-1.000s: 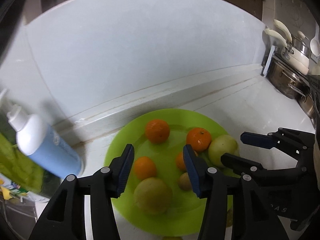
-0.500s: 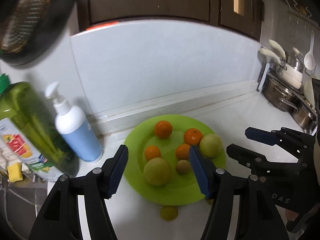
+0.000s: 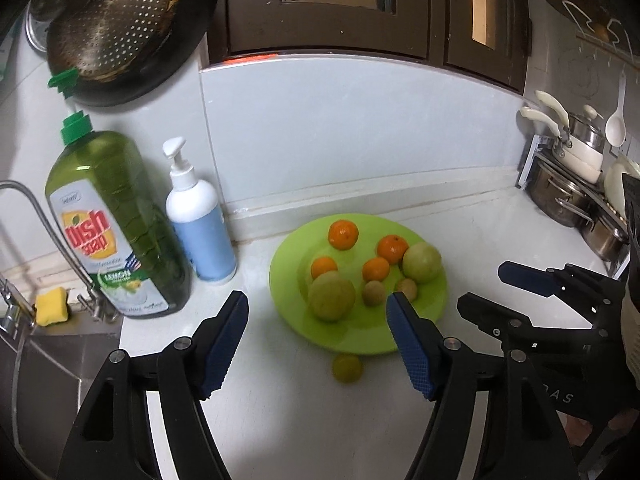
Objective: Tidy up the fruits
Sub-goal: 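Open both grippers to release the fruits on the plate and withdraw, then move both tools toward the two small brown fruits on the counter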
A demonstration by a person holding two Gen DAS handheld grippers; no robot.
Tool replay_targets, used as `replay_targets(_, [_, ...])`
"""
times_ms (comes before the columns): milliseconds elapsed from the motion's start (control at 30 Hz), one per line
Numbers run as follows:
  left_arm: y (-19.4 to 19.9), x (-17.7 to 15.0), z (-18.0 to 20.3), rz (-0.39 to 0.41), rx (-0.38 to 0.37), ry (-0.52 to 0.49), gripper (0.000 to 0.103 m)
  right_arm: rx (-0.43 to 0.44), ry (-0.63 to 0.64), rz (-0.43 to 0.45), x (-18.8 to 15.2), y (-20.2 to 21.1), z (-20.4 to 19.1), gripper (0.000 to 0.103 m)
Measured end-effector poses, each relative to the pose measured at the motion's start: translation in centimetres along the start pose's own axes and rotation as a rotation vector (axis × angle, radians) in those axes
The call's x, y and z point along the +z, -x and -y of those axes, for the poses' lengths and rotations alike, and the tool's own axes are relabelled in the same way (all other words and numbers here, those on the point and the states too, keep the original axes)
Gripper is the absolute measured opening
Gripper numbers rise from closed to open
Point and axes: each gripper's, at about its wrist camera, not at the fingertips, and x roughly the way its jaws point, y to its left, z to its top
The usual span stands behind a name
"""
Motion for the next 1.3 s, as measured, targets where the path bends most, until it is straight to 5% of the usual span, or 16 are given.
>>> replay_targets(633, [-2.3,-6.4,0.6,-0.075,-0.034,-0.029,0.070,0.009,-0.015,-0.123,-5.2,-2.0,-0.3,0.059])
replay_targets(1033, [-6.0,-6.5,1.5,-0.129,-0.086,-0.065,0.054,0.021,-0.038,-0.174,-5.9,-4.6,0.1,0.058])
replay_targets(1300, [-8.1,-6.4,1.7,-0.166,-0.121,-0.041,0.043,0.032,-0.049,-0.190,-5.5,-6.2,0.4,0.047])
